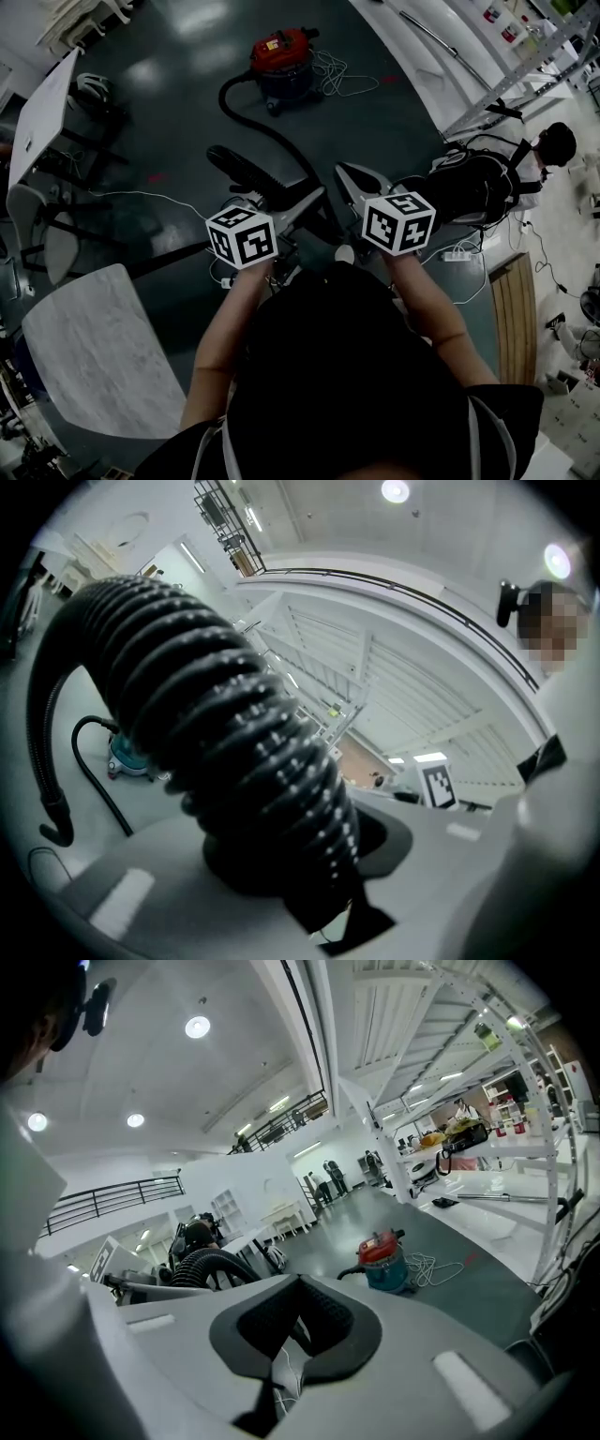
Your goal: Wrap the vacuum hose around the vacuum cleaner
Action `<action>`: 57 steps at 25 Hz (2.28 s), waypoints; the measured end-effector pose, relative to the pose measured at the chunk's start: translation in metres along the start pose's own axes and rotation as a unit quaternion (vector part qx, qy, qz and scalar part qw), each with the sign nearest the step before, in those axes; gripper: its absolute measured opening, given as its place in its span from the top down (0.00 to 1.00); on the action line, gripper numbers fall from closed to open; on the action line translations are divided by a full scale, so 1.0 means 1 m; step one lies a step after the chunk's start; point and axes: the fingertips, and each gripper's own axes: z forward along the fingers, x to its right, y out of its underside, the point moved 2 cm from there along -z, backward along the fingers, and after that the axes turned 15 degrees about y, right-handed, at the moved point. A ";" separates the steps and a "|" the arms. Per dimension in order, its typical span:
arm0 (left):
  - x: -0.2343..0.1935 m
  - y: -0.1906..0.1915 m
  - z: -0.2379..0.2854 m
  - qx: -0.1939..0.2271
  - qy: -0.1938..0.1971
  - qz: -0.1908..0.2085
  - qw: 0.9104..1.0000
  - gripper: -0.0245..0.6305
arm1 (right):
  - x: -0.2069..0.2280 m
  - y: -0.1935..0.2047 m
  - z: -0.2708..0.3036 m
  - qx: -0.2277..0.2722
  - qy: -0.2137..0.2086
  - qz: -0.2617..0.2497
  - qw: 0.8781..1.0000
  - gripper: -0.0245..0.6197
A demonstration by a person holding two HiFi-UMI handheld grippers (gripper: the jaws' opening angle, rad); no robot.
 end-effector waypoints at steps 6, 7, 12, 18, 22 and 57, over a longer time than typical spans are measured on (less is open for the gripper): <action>0.000 -0.009 0.005 -0.019 0.010 0.010 1.000 0.75 | -0.005 -0.012 0.012 -0.007 -0.018 -0.035 0.999 0.97; 0.001 -0.010 0.005 -0.025 0.012 0.011 1.000 0.75 | -0.007 -0.015 0.015 -0.008 -0.023 -0.047 0.999 0.97; 0.004 -0.014 0.008 -0.062 0.029 0.022 0.997 0.75 | -0.011 -0.036 0.020 0.007 -0.053 -0.110 0.992 0.97; -0.001 -0.037 0.009 -0.078 0.038 0.036 0.996 0.75 | 0.001 -0.051 0.036 0.008 -0.054 -0.106 0.993 0.97; -0.005 -0.055 0.023 -0.081 0.042 0.057 0.994 0.74 | 0.002 -0.056 0.054 -0.003 -0.063 -0.105 0.993 0.97; -0.030 -0.118 0.137 -0.237 0.149 0.107 0.954 0.74 | 0.038 -0.172 0.151 0.071 -0.149 -0.272 0.948 0.69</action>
